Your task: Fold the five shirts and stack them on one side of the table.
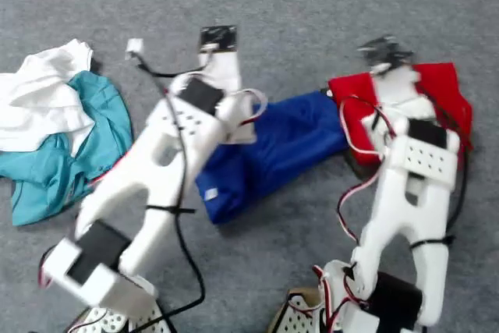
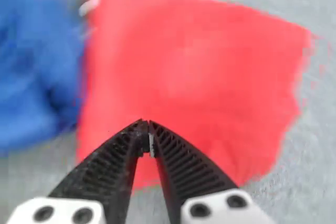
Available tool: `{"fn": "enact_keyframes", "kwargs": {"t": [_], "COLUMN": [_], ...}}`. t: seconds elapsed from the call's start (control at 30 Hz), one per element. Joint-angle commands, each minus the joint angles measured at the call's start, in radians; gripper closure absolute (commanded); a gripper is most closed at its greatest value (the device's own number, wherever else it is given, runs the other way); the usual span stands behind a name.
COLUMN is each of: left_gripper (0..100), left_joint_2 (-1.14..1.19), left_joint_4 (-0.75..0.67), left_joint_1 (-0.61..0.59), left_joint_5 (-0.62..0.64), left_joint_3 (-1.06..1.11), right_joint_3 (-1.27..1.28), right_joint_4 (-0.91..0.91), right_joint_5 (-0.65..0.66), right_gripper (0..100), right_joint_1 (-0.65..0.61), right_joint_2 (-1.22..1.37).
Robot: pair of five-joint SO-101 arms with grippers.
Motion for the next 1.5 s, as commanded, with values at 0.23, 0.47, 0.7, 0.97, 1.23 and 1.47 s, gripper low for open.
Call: {"fn": "enact_keyframes", "kwargs": {"t": [0.23,0.47,0.7,0.97,1.23,1.47], "left_gripper": [97,97,78,77,97,98], "left_joint_2": [0.463,0.668,0.806,0.808,0.685,0.357], "left_joint_4": [-0.046,0.08,0.239,0.457,0.477,0.477], "left_joint_1": [0.138,0.192,0.176,0.061,-0.252,-0.373], "left_joint_5": [0.077,0.078,0.087,0.055,0.031,-0.031], "left_joint_3": [-0.612,-0.976,-1.198,-1.585,-1.481,-0.957], "right_joint_3": [0.272,0.348,0.326,0.076,-0.334,-0.742], "right_joint_4": [-0.54,-0.632,-0.56,-0.198,0.29,0.569], "right_joint_5": [-0.358,-0.351,-0.233,-0.057,0.118,0.112], "right_gripper": [99.5,99.5,99.5,99.5,99.3,99.5], "right_joint_1": [0.197,0.193,0.159,-0.039,-0.467,-0.613], "right_joint_2": [-0.133,-0.137,-0.14,-0.136,0.025,0.453]}}
